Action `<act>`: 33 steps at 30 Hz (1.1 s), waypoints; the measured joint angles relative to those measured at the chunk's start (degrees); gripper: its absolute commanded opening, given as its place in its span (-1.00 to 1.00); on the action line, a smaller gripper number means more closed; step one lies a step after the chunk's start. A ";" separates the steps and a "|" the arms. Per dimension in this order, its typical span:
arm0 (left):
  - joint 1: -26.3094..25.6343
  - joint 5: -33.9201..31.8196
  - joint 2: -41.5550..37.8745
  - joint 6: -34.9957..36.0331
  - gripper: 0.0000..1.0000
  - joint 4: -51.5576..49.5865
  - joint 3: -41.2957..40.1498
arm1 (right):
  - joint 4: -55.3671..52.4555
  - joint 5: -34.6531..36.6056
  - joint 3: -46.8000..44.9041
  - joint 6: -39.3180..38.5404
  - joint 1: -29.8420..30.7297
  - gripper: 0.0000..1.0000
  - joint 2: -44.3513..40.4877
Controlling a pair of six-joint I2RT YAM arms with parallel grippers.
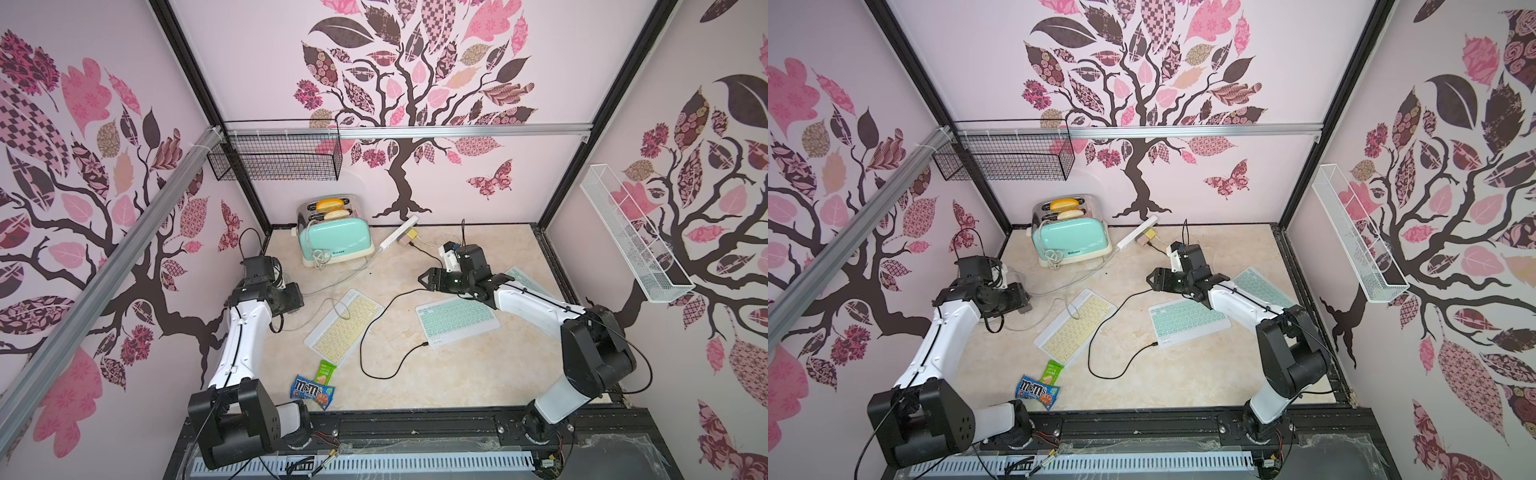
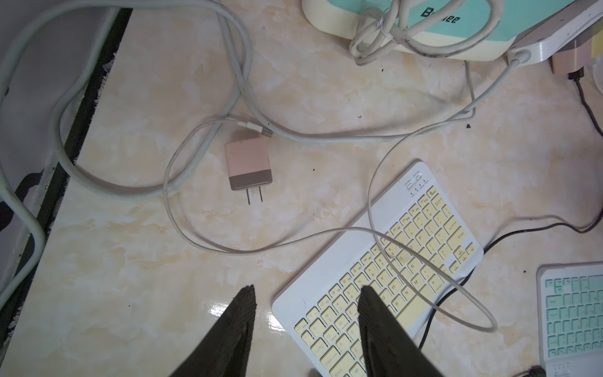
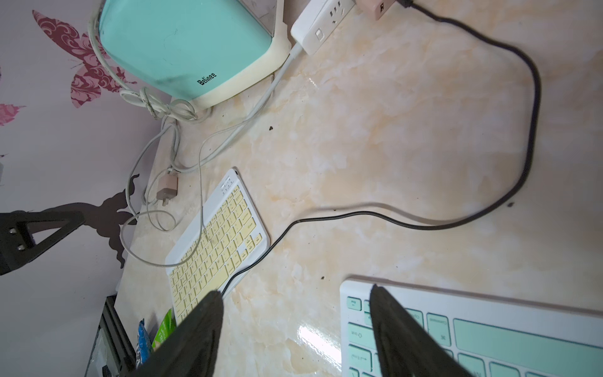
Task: Unplug the wireless keyboard
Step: Place the power cord at the center of the board.
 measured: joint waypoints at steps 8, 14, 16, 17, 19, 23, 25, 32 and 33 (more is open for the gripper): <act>-0.76 1.90 -2.60 0.24 0.10 -0.98 1.64 | 0.31 1.25 -0.02 0.52 0.00 0.47 -0.17; -15.23 6.69 -1.95 3.43 0.14 4.94 4.00 | 0.44 1.29 -0.11 1.18 0.00 0.47 -0.26; -21.24 6.95 0.81 6.14 0.14 7.80 5.77 | 0.57 1.09 -0.11 1.44 -0.02 0.48 -0.26; -23.96 6.88 2.89 7.82 0.15 9.27 6.97 | 0.63 0.94 -0.11 1.57 -0.09 0.48 -0.26; -27.85 6.05 8.17 10.95 0.14 11.96 10.03 | 0.85 0.70 -0.44 1.79 -0.42 0.48 -0.31; -30.18 4.68 21.40 15.61 0.11 16.92 17.55 | 0.20 0.24 -1.70 1.97 -1.38 0.49 -0.52; -30.21 3.41 27.61 17.59 0.11 18.58 21.03 | -1.05 0.20 -1.97 1.86 -1.92 0.49 -0.92; -30.16 -4.66 45.86 23.19 0.04 20.33 34.71 | -2.19 -0.46 -2.89 1.70 -2.47 0.49 -4.55; -30.14 -5.75 48.15 23.76 0.03 20.09 36.83 | -2.23 -0.70 -2.93 1.60 -2.47 0.49 -4.68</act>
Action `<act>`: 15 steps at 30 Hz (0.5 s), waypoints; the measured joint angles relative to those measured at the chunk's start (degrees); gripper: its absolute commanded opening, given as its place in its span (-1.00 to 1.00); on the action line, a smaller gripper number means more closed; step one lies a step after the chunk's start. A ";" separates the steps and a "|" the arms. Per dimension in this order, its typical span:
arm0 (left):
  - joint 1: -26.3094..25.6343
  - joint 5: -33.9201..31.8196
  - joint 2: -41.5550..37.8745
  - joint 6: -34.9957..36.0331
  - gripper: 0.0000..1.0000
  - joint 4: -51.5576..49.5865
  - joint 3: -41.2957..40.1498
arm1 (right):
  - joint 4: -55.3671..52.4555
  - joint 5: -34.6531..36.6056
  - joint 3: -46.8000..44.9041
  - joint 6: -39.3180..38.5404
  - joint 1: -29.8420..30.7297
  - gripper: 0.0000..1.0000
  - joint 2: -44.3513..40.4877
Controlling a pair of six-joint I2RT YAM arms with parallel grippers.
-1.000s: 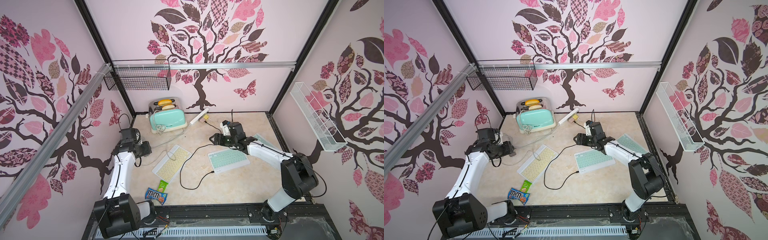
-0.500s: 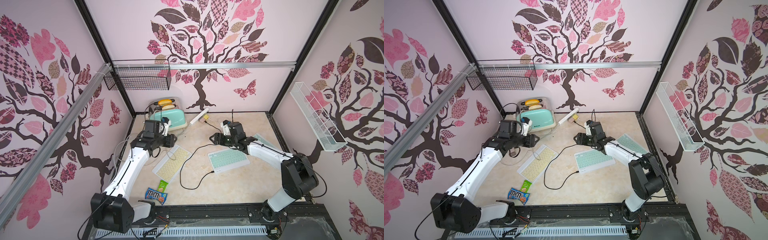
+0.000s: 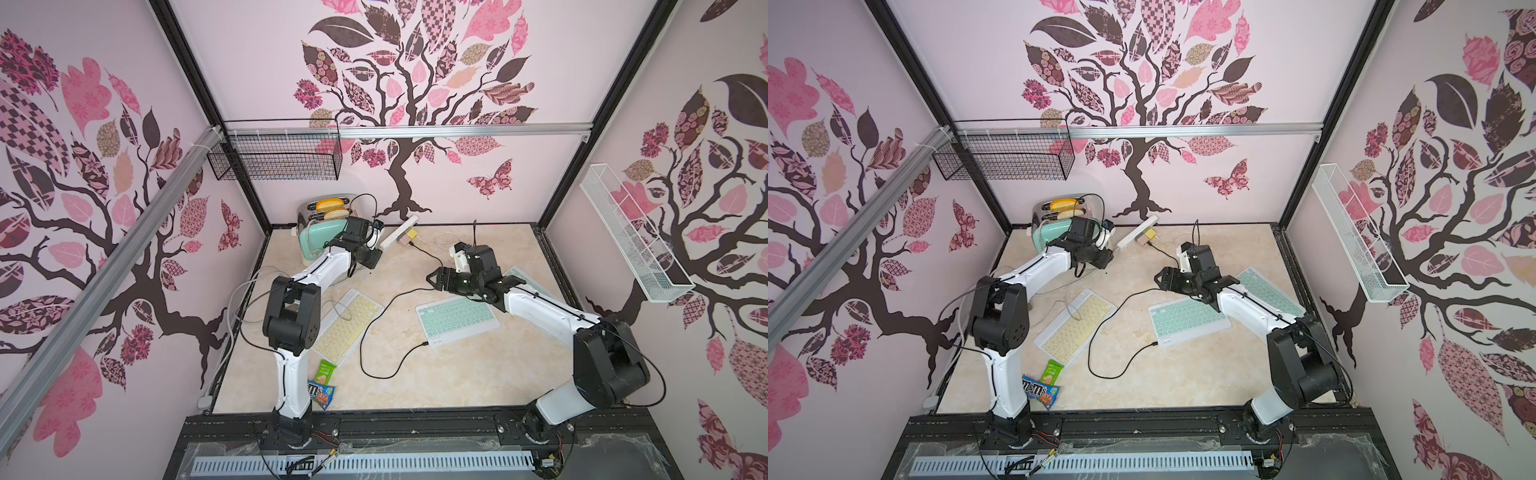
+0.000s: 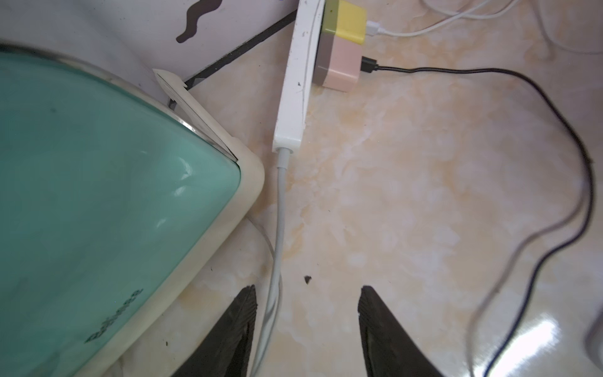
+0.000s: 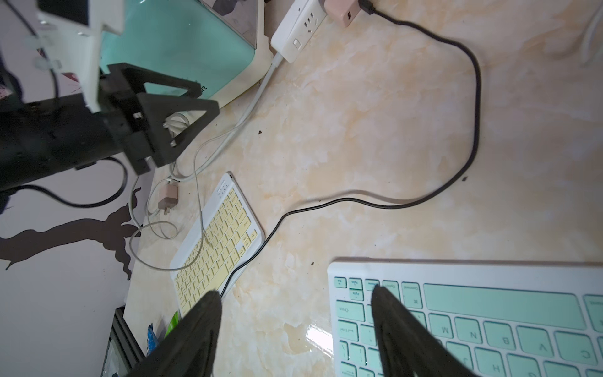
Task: Unplug the wireless keyboard
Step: Place the power cord at the center of the board, then pick up the socket from the center of the board.
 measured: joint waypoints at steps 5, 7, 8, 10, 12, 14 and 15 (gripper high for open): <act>0.20 -2.84 6.45 2.03 0.03 -0.98 4.57 | -0.35 -0.52 -0.17 -0.44 0.00 0.52 0.00; 0.20 -3.85 7.48 2.51 0.02 -1.49 4.66 | -0.55 -0.55 -0.17 -0.63 0.00 0.52 0.00; 0.20 -4.37 7.89 2.75 0.02 -1.90 4.66 | -0.57 -0.57 -0.17 -0.68 0.00 0.52 0.00; 0.20 -5.31 8.55 3.19 0.02 -2.60 4.66 | -0.57 -0.87 -0.17 -0.70 0.00 0.52 0.00; 0.20 -6.14 9.09 3.56 0.02 -3.10 4.66 | -0.57 -1.40 -0.17 -0.68 0.00 0.51 0.04; 0.22 -6.86 9.66 3.80 0.02 -3.26 4.76 | -0.52 -1.81 -0.17 -0.68 0.00 0.51 0.20; 0.31 -7.15 10.10 3.93 0.02 -3.34 4.79 | -0.52 -2.01 -0.17 -0.68 0.00 0.51 0.31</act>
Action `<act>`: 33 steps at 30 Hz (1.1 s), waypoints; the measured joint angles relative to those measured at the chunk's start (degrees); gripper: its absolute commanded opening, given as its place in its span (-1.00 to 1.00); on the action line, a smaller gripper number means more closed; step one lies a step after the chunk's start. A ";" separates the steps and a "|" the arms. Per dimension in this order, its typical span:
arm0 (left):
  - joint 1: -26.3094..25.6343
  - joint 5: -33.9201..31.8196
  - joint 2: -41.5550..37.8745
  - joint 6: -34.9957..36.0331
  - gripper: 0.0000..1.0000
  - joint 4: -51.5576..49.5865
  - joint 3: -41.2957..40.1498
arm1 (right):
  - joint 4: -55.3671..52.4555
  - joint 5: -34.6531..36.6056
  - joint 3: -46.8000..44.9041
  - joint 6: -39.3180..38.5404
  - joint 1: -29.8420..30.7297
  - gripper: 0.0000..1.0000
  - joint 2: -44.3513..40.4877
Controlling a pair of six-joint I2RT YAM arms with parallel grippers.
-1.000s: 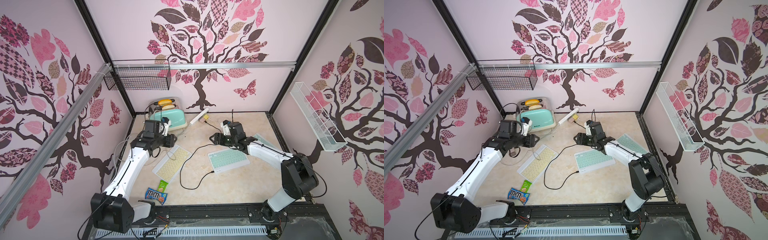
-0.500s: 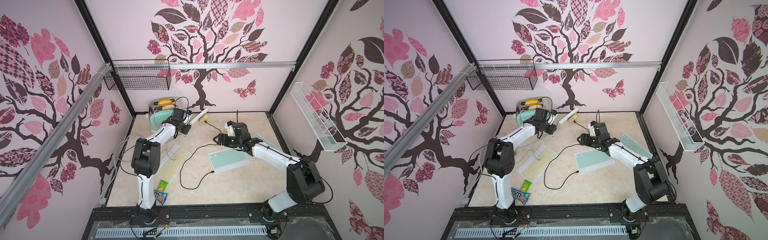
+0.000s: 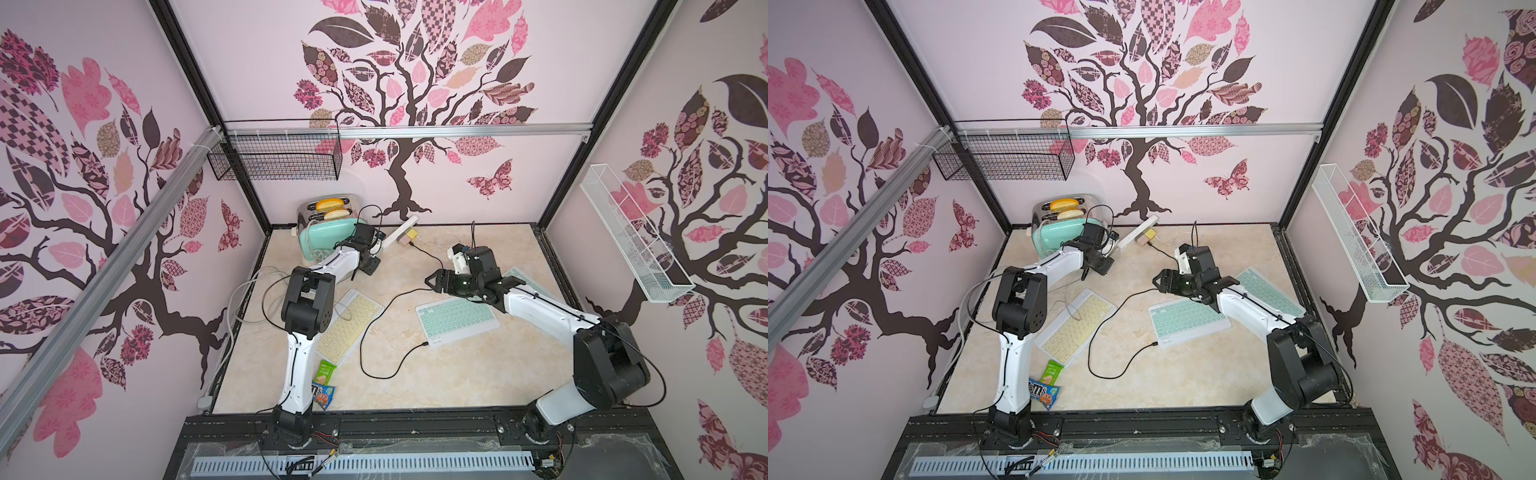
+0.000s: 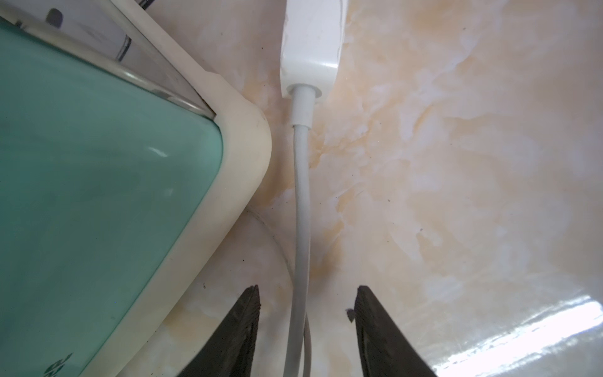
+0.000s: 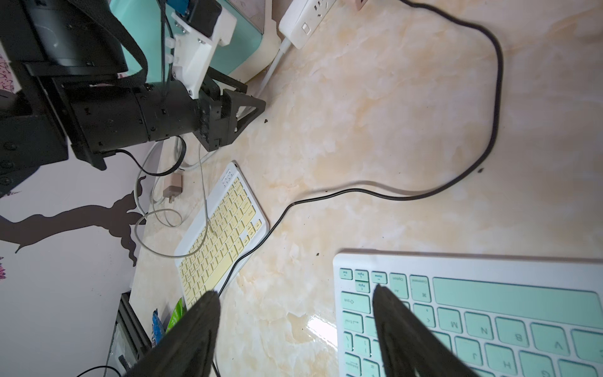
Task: Unplug the wireless keyboard
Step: Pick up the socket from the center of the board.
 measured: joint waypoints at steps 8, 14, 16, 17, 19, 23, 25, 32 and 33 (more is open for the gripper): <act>0.15 -0.66 2.56 0.68 -0.34 -1.90 2.89 | 0.00 -0.68 0.00 0.00 0.00 0.51 0.11; 0.15 -0.37 2.54 1.18 -0.94 -2.12 3.15 | -0.02 -0.68 0.00 -0.02 0.00 0.51 0.11; 0.15 -0.37 2.49 1.68 -1.00 -2.12 3.08 | 0.00 -0.66 0.00 -0.02 0.00 0.51 0.11; 0.15 -0.26 2.38 1.86 -1.00 -2.03 2.95 | -0.02 -0.66 0.00 -0.02 0.00 0.51 0.11; 0.15 -0.13 2.05 2.05 -1.00 -1.99 2.80 | 0.00 -0.63 0.00 -0.04 0.00 0.52 0.11; 0.02 0.00 0.46 2.47 -1.00 -1.92 2.23 | -0.02 -0.59 0.00 -0.24 -0.26 0.52 0.11; -0.07 0.04 -0.79 2.86 -1.00 -1.75 1.81 | 0.00 -0.50 0.00 -0.26 -0.44 0.53 0.11; -0.61 0.50 -6.23 3.89 -1.00 -1.14 0.48 | 0.44 -0.46 0.00 0.68 -2.12 0.58 0.11; -0.61 0.57 -6.97 3.93 -1.00 -1.14 0.26 | 0.68 -0.46 0.00 0.90 -2.56 0.58 0.11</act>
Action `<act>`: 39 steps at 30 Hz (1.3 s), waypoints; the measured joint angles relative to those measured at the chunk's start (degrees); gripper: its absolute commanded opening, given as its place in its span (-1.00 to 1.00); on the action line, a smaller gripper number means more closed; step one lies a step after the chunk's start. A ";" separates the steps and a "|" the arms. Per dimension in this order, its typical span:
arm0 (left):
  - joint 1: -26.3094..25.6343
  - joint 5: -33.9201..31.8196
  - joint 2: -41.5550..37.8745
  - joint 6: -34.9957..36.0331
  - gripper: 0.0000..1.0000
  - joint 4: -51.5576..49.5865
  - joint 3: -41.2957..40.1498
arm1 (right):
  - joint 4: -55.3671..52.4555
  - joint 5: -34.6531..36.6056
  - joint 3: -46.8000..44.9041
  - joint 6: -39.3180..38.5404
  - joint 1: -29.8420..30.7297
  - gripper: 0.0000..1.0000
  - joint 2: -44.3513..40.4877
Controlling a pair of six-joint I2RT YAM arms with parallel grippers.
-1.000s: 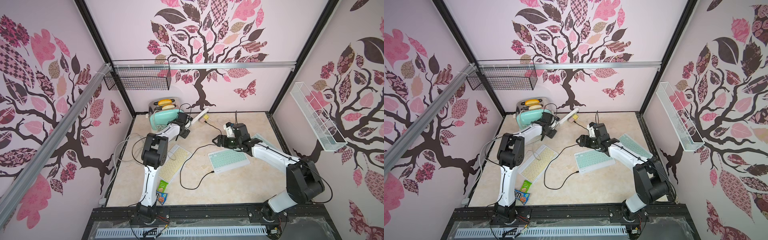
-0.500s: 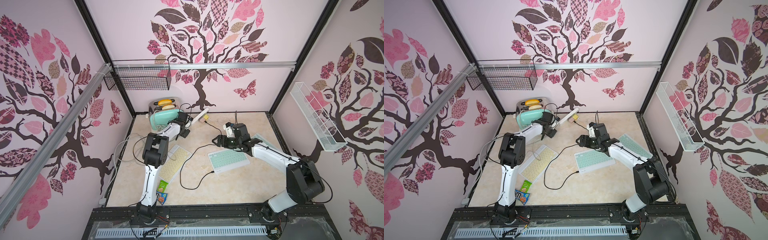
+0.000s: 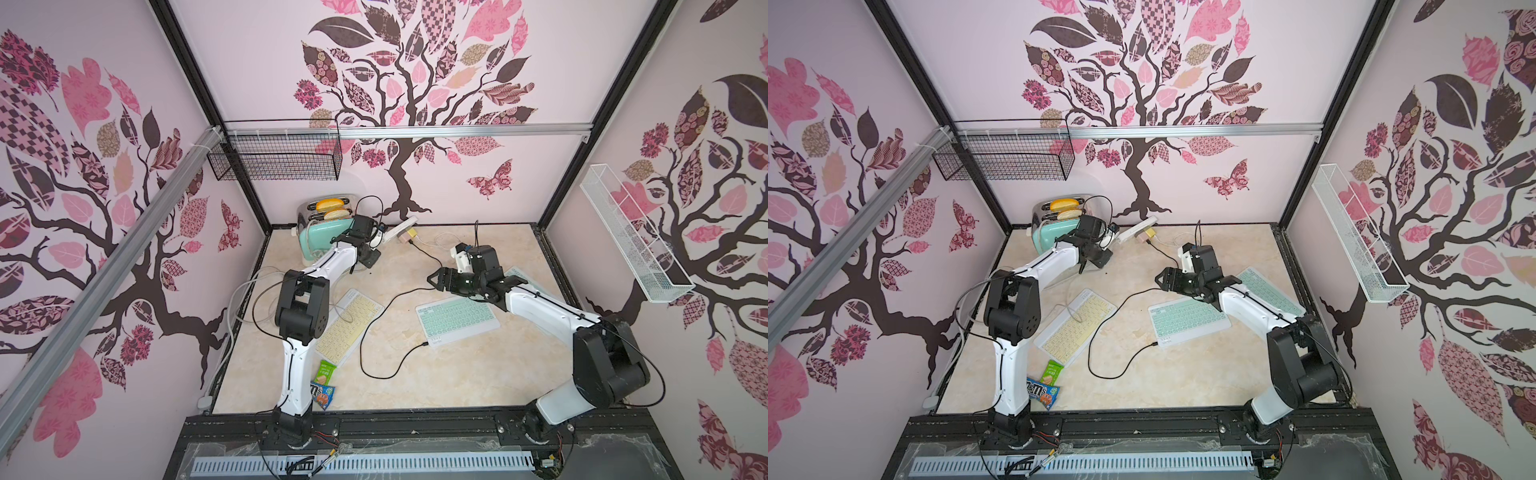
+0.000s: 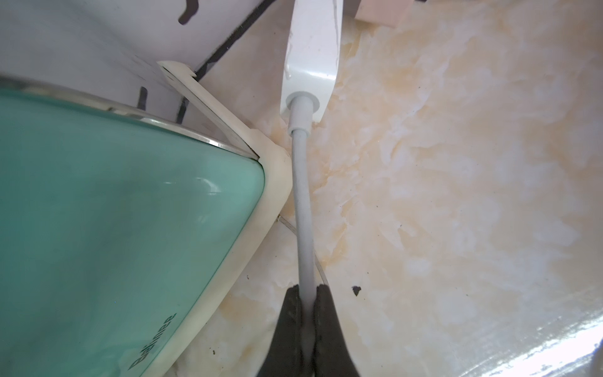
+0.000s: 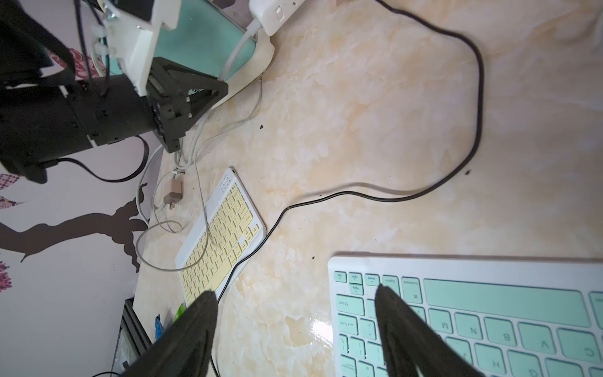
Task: Unplug the wireless keyboard
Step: Pick up the socket from the center of the board.
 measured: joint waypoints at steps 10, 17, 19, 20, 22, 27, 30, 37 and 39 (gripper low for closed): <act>-0.87 3.10 -7.52 -0.20 -1.00 -2.91 -4.66 | 8.96 -4.57 0.24 8.70 -6.54 0.60 4.79; -6.08 3.52 -11.98 -0.33 -1.00 -6.60 -8.81 | 23.21 -6.58 0.09 25.14 -5.14 0.60 14.38; -7.52 3.61 -12.96 -0.61 -1.00 -7.41 -10.14 | 26.53 -5.46 0.09 29.31 -3.85 0.61 16.63; -8.02 3.65 -13.38 -0.90 -1.00 -7.80 -10.73 | 27.93 -4.94 0.09 31.08 -3.23 0.61 17.51; -8.70 4.11 -14.27 -1.84 -1.00 -8.96 -11.74 | 31.50 -3.43 0.22 35.67 -1.99 0.61 19.93; -8.66 5.64 -16.24 -4.22 -1.00 -9.81 -13.77 | 36.48 0.33 2.80 44.61 -0.09 0.60 26.77; -8.79 6.67 -18.05 -5.64 -1.00 -9.97 -16.06 | 37.77 2.89 5.57 48.74 0.68 0.60 30.42; -10.40 8.35 -19.45 -8.09 -1.00 -10.58 -18.86 | 39.95 7.34 11.93 55.06 2.43 0.58 36.54; -10.64 8.57 -19.45 -8.68 -1.00 -10.73 -18.86 | 40.13 7.93 13.11 56.13 2.82 0.57 37.57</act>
